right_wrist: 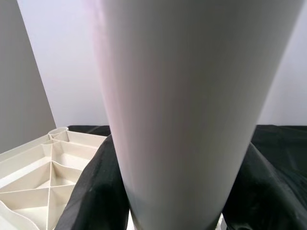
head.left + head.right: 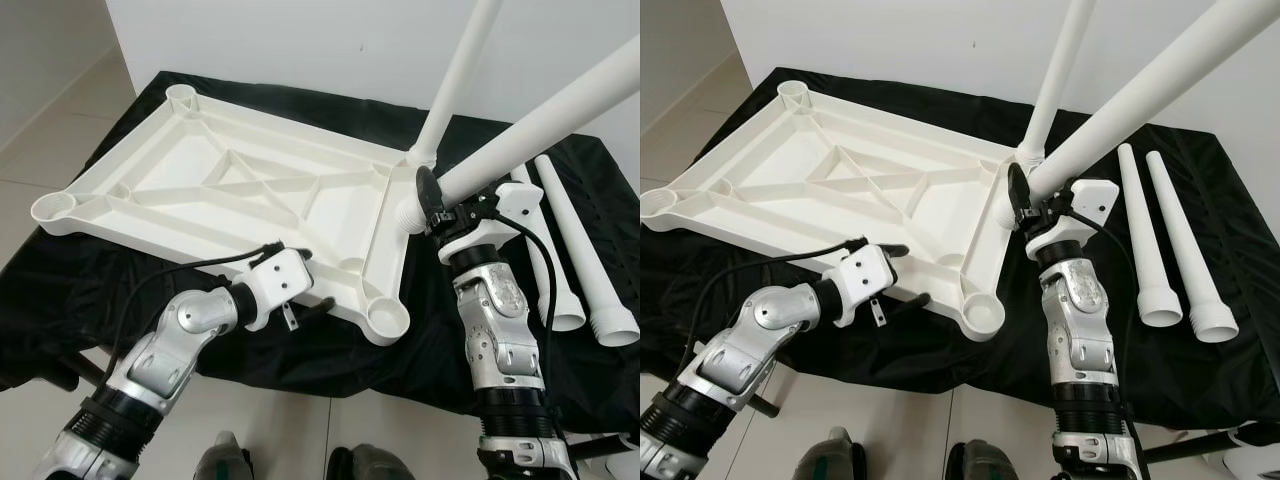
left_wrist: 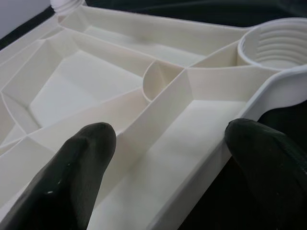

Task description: Building children table

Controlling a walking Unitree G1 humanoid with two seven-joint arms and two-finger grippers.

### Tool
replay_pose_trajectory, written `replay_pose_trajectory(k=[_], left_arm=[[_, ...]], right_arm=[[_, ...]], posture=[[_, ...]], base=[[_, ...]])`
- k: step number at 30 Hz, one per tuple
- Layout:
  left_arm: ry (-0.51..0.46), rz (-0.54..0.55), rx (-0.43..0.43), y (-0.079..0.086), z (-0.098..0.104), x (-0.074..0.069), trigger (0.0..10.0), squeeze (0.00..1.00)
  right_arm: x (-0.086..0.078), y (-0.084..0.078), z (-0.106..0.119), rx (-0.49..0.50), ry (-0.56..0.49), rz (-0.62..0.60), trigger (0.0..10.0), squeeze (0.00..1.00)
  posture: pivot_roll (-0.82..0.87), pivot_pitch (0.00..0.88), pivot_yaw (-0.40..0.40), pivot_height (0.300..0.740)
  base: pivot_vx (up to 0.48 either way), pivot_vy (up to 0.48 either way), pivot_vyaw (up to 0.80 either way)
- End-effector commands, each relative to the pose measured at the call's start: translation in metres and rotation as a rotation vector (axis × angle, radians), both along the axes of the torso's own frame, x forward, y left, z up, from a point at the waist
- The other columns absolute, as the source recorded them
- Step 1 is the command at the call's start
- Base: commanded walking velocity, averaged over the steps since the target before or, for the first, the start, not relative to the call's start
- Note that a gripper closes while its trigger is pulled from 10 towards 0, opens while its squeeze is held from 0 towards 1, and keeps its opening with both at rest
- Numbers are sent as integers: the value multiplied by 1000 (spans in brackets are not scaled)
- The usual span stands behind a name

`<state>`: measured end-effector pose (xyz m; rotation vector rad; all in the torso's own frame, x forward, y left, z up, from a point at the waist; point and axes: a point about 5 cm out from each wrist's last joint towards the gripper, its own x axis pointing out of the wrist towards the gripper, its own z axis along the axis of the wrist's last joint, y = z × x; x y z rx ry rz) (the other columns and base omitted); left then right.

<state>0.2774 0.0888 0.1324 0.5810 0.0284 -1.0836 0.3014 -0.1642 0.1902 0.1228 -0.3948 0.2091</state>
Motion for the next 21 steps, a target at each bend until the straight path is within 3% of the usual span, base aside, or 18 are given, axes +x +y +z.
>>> replay_pose_trajectory(k=[1,8,21], left_arm=[[23,27,57,4,-8,4,10000,0],[53,51,111,4,-13,10,10000,0],[110,-59,176,-4,-17,8,10000,0]], right_arm=[[-1,-2,6,-3,-30,-6,10000,0],[-1,-4,6,-6,-32,-15,10000,0],[-3,-5,6,-8,-33,-31,10000,0]], posture=[[-8,7,-44,740],[-17,9,-36,740],[-31,21,-19,740]], base=[[0,0,0],[0,0,0],[0,0,0]])
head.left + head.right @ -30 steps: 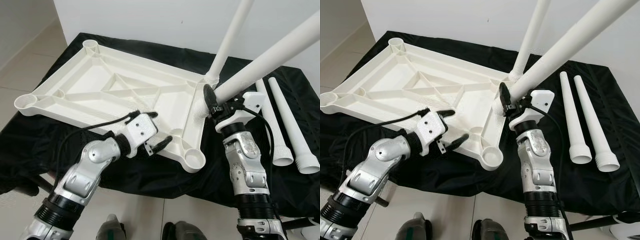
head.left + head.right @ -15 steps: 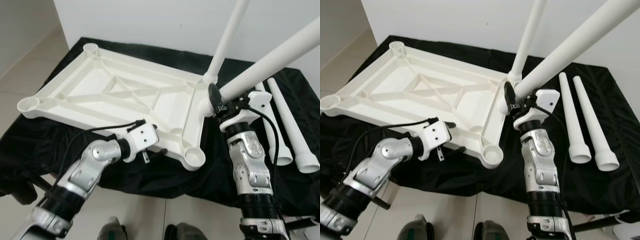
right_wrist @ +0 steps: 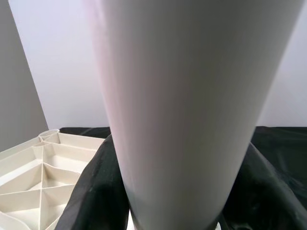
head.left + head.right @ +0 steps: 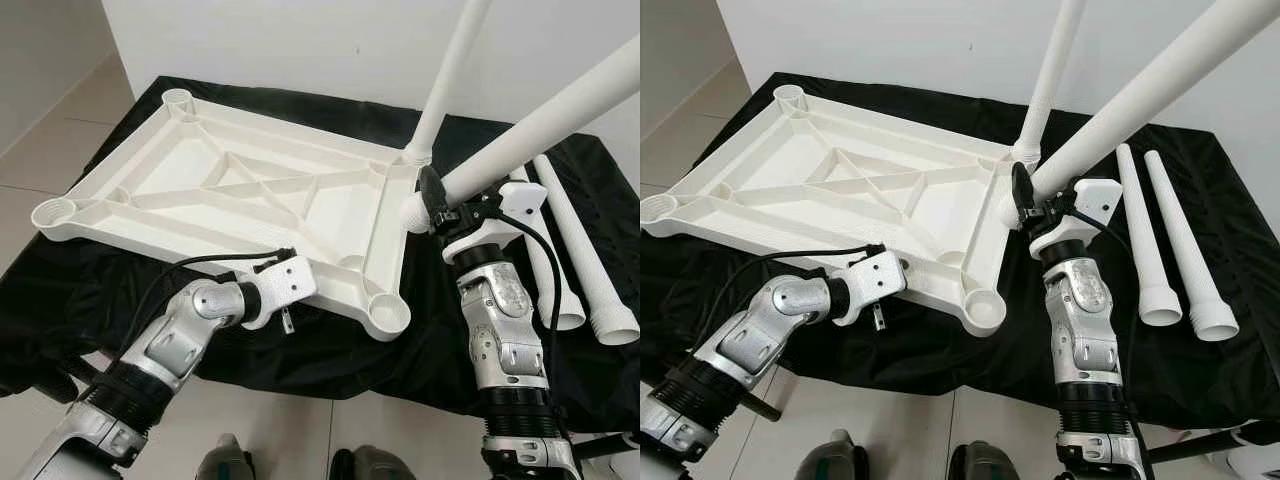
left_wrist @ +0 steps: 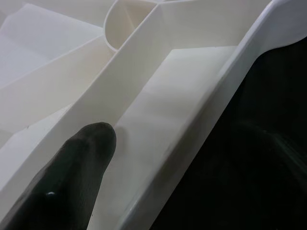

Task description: Building children table

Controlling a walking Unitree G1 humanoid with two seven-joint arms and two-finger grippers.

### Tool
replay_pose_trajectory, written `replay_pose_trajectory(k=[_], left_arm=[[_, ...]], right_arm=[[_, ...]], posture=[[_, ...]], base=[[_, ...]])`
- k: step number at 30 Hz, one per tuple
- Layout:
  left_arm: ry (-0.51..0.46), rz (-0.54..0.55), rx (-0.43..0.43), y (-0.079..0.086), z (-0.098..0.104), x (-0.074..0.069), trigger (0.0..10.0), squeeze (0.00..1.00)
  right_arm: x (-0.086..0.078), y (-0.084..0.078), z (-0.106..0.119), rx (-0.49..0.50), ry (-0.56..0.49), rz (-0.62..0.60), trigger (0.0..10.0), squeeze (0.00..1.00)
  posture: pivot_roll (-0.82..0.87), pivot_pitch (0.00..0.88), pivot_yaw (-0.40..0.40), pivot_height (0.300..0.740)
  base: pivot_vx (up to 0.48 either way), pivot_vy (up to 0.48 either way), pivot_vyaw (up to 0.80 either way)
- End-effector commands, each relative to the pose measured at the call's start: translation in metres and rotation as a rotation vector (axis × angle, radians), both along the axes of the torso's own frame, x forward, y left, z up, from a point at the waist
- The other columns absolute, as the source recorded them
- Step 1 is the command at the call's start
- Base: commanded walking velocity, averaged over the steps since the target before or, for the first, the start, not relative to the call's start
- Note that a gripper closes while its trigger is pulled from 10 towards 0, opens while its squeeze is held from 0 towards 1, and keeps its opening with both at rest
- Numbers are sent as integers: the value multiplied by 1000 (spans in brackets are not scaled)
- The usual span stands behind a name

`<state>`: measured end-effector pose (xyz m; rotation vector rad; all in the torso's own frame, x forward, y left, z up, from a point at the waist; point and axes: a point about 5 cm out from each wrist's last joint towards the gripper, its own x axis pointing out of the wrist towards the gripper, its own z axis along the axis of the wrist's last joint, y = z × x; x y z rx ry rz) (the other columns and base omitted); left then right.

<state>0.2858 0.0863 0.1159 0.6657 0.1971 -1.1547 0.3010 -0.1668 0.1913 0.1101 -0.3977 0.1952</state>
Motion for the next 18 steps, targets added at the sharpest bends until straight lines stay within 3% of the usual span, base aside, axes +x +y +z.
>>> replay_pose_trajectory(k=[1,6,7,8,9,10,15,16,18], left_arm=[[7,-22,14,-2,1,1,10000,0],[12,-31,8,-4,3,3,10000,0],[18,-38,3,-5,4,4,9333,0],[18,-38,3,-5,4,4,9333,0],[19,-42,-2,-5,6,5,3020,0],[22,-47,-11,-6,8,6,0,0],[26,-63,-22,-8,12,7,0,0],[27,-67,-18,-8,12,7,2078,0],[29,-69,-16,-8,12,7,2078,0]], right_arm=[[-2,-3,5,0,-31,-17,10000,0],[-3,-4,6,-1,-32,-23,10000,0],[-3,-4,6,-1,-32,-26,10000,0],[-3,-4,6,-1,-32,-26,10000,0],[-3,-5,6,-1,-32,-29,10000,0],[-3,-5,5,-1,-32,-31,10000,0],[-3,-5,6,-1,-32,-34,10000,0],[-3,-5,6,-1,-32,-35,10000,0],[-3,-5,6,-1,-31,-35,10000,0]], posture=[[-31,23,-18,740],[-35,28,-12,740],[-35,28,-12,740],[-35,28,-12,740],[-36,32,-9,740],[-36,32,-9,740],[-34,34,-8,740],[-33,35,-6,740],[-33,35,-6,740]], base=[[0,0,0],[0,0,0],[0,0,0],[0,0,0],[0,0,0],[0,0,0],[0,0,0],[0,0,0],[0,0,0]])
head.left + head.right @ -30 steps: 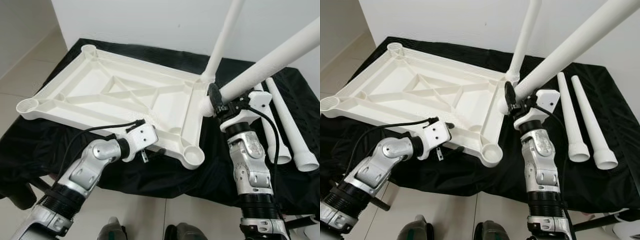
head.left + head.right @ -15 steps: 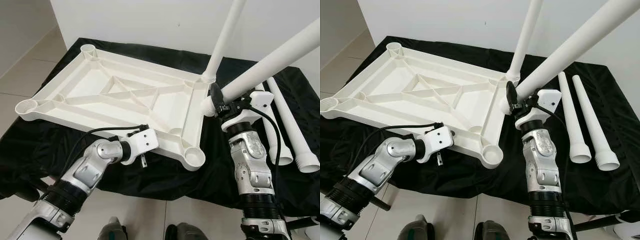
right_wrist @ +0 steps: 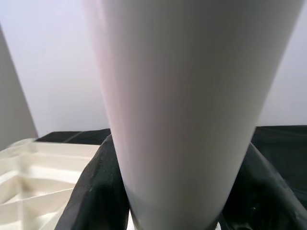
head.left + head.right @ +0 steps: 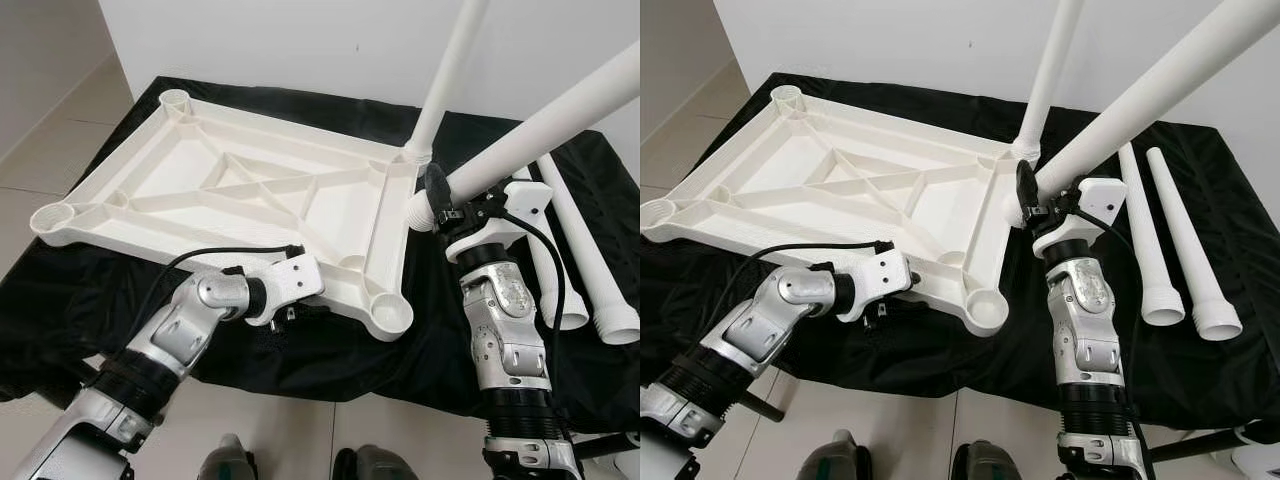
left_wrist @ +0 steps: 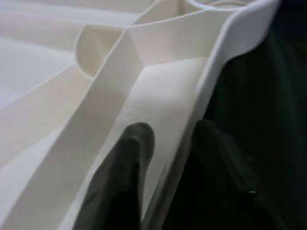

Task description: Building children table

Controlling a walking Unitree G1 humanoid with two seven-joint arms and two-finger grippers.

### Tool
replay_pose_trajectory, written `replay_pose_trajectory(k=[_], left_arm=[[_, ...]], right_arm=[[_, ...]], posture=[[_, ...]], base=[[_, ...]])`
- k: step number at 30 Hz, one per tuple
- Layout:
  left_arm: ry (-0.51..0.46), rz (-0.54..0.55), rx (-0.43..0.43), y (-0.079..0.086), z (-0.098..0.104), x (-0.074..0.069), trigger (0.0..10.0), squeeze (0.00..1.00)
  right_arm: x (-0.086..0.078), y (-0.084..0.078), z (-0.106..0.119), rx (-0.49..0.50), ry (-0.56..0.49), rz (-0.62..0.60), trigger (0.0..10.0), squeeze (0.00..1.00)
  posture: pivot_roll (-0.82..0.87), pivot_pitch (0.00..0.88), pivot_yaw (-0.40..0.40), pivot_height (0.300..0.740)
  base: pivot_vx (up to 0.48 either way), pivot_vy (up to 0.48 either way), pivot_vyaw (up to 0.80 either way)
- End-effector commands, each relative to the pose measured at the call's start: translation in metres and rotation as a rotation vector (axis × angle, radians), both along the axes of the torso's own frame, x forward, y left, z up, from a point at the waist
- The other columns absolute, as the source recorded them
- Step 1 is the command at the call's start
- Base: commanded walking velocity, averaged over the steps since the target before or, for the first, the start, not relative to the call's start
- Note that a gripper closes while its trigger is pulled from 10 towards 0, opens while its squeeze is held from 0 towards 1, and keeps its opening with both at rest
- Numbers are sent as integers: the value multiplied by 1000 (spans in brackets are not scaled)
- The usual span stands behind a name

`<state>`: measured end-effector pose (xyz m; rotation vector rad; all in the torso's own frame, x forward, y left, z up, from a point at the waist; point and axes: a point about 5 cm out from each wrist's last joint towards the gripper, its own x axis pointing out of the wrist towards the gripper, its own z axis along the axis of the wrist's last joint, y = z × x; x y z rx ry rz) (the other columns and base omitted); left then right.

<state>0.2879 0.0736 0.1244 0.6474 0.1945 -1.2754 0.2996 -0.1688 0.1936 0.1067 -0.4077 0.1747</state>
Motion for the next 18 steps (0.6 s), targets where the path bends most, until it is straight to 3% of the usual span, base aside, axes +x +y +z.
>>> replay_pose_trajectory(k=[1,8,9,10,11,12,13,18], left_arm=[[-15,43,1,5,3,6,10000,0],[-3,37,8,5,1,6,10000,0],[-3,38,5,5,2,6,6627,0],[-2,38,3,5,2,7,6627,0],[-3,45,-1,4,3,8,3961,0],[-3,45,-1,4,3,8,3961,0],[1,46,-9,4,3,8,0,0],[-15,65,-4,5,4,11,353,0]], right_arm=[[-1,-3,3,-3,-22,-14,10000,0],[-1,-3,4,-4,-21,-17,10000,0],[-1,-2,4,-4,-21,-14,10000,0],[-1,-2,4,-4,-20,-12,10000,0],[-1,-2,4,-4,-20,-10,10000,0],[-1,-2,4,-4,-20,-10,10000,0],[-1,-1,4,-4,-19,-8,10000,0],[-1,0,4,-4,-13,9,10000,0]], posture=[[-33,35,-6,740],[-32,37,-7,740],[-32,38,-7,740],[-32,38,-7,740],[-32,38,-7,740],[-32,38,-7,740],[-32,38,-8,740],[-33,38,-7,740]], base=[[0,0,0],[0,0,0],[0,0,0],[0,0,0],[0,0,0],[0,0,0],[0,0,0],[0,0,0]])
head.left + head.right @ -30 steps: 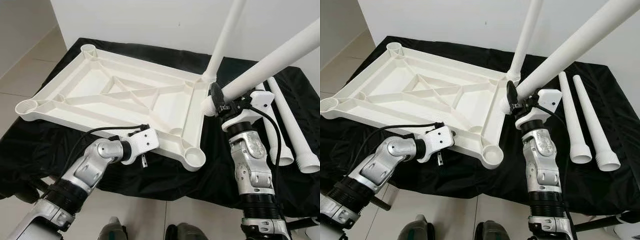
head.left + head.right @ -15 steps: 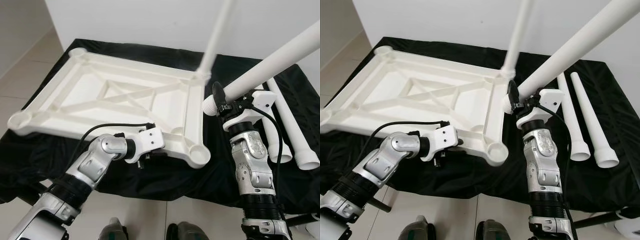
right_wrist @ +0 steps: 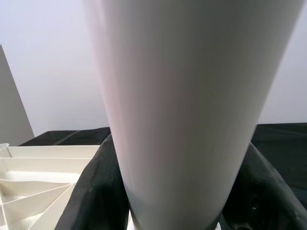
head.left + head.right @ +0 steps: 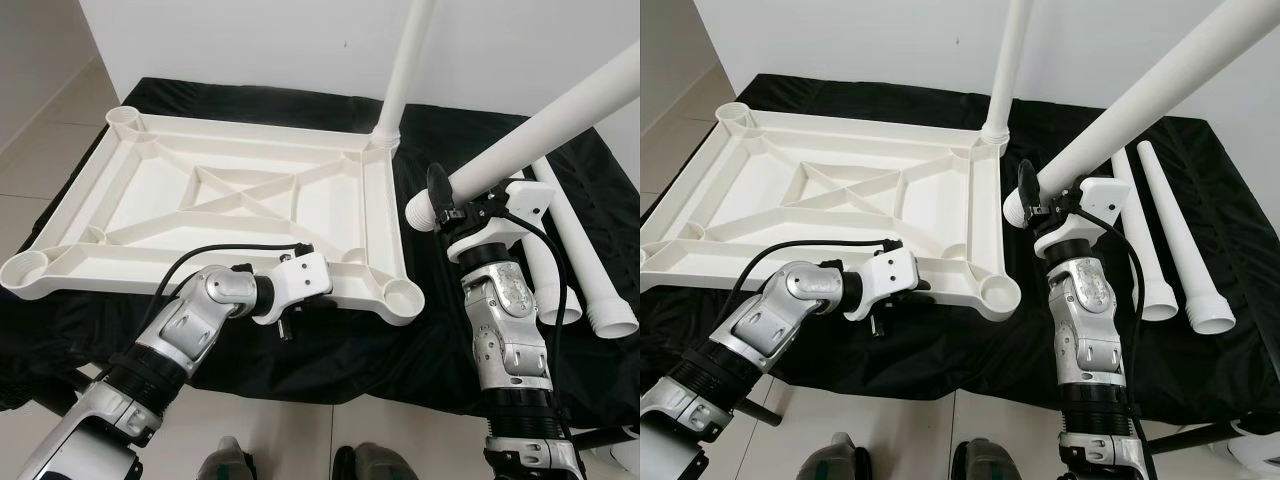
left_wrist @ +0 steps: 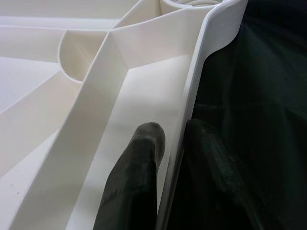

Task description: Building children table

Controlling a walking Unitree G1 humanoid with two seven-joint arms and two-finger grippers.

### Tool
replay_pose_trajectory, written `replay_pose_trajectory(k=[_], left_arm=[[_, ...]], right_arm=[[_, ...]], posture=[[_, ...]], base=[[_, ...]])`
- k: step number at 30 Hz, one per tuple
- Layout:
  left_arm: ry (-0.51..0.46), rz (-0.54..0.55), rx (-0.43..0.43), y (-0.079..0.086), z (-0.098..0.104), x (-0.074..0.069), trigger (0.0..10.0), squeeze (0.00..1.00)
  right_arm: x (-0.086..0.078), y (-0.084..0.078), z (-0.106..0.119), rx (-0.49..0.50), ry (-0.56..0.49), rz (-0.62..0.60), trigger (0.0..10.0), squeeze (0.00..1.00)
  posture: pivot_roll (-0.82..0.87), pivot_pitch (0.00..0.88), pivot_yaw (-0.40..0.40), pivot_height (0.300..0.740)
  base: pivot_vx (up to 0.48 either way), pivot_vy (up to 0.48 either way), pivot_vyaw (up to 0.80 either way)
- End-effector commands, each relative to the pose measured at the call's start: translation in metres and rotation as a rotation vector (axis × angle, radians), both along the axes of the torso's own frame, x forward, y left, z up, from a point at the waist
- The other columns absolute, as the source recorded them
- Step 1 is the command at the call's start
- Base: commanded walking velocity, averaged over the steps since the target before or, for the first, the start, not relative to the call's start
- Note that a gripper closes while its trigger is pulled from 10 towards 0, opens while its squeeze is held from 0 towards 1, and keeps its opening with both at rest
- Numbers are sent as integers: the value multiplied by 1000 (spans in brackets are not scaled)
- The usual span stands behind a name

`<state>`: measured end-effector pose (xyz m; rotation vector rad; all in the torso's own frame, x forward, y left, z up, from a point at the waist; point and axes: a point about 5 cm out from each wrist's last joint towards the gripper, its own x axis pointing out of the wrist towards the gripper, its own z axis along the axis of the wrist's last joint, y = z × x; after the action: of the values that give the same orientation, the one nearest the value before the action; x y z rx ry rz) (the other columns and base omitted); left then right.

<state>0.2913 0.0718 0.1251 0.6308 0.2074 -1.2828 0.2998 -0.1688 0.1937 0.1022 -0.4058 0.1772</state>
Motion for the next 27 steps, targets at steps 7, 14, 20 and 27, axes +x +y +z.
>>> replay_pose_trajectory(k=[7,14,20,27], left_arm=[[-54,105,13,9,4,15,10000,0],[-68,139,-15,9,10,19,10000,0],[-76,141,-19,8,10,19,10000,0],[-82,135,-21,4,10,19,10000,0]], right_arm=[[-1,4,0,-19,32,52,10000,0],[-1,6,-6,-99,117,125,10000,0],[-4,10,-13,-161,193,207,10000,0],[-9,18,-15,-175,242,288,10000,0]], posture=[[-34,39,-10,740],[-33,40,-14,740],[-31,36,-24,740],[-30,32,-30,740]], base=[[0,0,0],[0,0,0],[0,0,0],[0,0,0]])
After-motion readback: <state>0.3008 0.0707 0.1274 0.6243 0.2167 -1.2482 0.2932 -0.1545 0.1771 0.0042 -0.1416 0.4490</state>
